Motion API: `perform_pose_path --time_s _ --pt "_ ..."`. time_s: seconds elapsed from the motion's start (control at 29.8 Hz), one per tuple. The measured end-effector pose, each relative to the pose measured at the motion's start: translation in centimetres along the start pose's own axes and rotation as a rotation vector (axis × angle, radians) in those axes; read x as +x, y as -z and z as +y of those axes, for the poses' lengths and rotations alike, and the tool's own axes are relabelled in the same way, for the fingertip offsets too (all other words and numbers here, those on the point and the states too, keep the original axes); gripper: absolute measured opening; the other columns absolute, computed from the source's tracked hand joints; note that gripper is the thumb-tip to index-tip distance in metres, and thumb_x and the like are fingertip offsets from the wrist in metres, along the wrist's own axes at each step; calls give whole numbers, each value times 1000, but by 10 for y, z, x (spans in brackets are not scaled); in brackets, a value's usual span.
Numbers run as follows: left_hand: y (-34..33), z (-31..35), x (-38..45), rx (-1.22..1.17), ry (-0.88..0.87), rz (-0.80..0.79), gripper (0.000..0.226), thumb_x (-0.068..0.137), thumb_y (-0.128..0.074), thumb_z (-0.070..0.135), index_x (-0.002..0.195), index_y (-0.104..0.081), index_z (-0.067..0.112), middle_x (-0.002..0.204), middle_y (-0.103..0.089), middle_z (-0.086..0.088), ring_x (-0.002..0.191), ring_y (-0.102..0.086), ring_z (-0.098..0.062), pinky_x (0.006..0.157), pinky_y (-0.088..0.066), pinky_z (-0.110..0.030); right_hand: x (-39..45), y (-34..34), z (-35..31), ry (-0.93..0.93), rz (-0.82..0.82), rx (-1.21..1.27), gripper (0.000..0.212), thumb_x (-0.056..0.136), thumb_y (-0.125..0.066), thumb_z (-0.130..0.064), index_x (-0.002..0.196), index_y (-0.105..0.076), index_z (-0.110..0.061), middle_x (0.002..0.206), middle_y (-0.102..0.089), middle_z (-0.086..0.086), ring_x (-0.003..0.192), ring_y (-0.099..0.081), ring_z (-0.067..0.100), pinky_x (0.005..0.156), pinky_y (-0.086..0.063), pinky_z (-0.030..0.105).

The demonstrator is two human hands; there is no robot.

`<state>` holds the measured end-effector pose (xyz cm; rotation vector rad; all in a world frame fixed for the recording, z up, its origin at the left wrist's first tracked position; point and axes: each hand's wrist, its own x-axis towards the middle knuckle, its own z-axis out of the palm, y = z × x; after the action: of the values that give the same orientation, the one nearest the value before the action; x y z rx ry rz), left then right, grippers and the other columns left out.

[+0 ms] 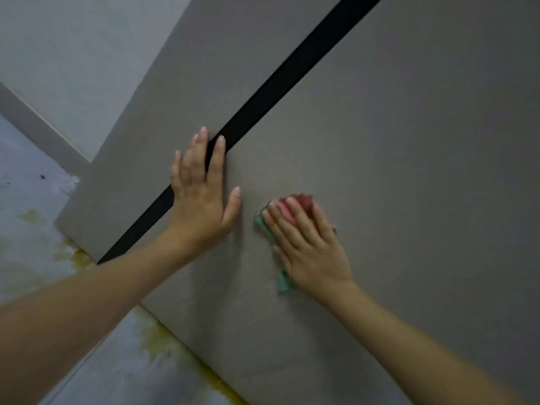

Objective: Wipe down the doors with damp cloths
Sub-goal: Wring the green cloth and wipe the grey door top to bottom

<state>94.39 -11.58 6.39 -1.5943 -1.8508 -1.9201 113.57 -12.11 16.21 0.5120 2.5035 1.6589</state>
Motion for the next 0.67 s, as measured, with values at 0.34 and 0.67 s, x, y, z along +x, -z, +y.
perform_pose_path --time_s 0.34,0.67 --pt "-5 42 -14 22 -204 -43 70 89 -39 38 146 -28 0 152 -21 -24 142 -13 -31 115 -8 -52 -56 16 53 -406 135 -48 54 97 -39 -30 146 -30 -10 150 -29 6 142 -21 28 116 -13 47" --pt "-13 61 -23 63 -199 -74 74 88 -42 38 146 -25 -3 152 -15 -30 142 -12 -40 115 -8 -57 -96 -17 -44 -344 60 82 53 92 -51 -27 143 -38 -16 148 -33 -3 143 -19 20 116 -15 43"
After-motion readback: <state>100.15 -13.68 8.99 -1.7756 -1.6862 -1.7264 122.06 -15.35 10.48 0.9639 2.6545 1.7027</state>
